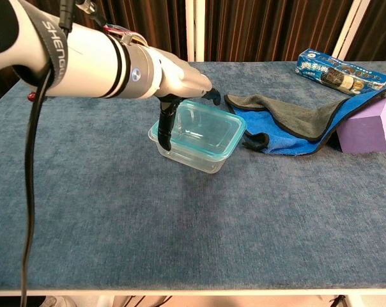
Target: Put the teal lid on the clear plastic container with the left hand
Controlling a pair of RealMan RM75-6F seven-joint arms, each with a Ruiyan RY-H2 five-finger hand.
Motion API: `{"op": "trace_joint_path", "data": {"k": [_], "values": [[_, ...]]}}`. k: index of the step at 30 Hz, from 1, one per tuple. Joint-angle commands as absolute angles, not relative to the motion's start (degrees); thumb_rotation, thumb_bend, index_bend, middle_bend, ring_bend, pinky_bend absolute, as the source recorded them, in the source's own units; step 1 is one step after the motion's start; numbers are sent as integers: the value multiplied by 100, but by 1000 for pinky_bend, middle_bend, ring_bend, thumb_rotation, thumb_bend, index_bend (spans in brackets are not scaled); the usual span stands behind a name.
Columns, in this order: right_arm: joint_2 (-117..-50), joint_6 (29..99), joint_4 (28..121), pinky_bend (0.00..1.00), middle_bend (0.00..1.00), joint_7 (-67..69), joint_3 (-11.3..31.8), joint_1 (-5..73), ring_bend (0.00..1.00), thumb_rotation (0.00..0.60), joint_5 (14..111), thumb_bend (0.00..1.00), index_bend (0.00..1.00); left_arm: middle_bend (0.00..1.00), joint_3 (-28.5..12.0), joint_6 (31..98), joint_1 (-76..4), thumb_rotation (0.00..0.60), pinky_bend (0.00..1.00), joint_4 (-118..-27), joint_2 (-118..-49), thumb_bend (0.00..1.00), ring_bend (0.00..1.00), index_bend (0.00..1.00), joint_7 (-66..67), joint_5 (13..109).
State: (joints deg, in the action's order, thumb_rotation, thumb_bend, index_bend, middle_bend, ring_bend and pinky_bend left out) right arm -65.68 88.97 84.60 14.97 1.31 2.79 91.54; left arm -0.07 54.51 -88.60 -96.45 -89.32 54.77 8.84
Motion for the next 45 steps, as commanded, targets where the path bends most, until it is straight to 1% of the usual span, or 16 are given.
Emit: {"op": "trace_joint_path", "data": {"k": [1,4,7,10,13,18,32,45], "values": [[-6565,8904,8464,0,19,1503,131,276,0,600,9159,61,0,16,-51,5575,-8768,600,0,-9813,-8825,89,0,62,5393,1020],[-6564,8916,8450,0,19,1521,130,270,0,600,9163,61,0,16,-67,5765,-8539,600,0,-10173,-8580,89,0,63,5140,1463],[-6573,8924,8435,0,19,1537,132,269,0,600,9170,61,0,20,24,5905,-8239,600,0,-10517,-8341,88,0,81,4863,2105],[-6589,8891,8431,0,19,1530,129,288,0,600,9175,61,0,56,201,5929,-8058,600,0,-10626,-8291,86,0,150,4832,2612],[-6600,8882,8445,0,20,1511,131,305,0,600,9193,61,0,63,272,5855,-7977,600,0,-10648,-8367,86,0,157,4843,2796],[-6564,8915,8496,0,19,1465,133,280,0,600,9177,61,0,63,327,5825,-7920,600,0,-10568,-8540,81,0,157,4973,2905],[-6550,8855,8582,0,19,1377,135,307,0,600,9169,61,0,62,296,5687,-7822,600,0,-10205,-8842,80,0,157,5150,2704],[-6534,8881,8592,0,19,1377,135,287,0,600,9161,61,0,62,214,5684,-7798,600,0,-10257,-8829,81,0,156,5259,2623]]}}
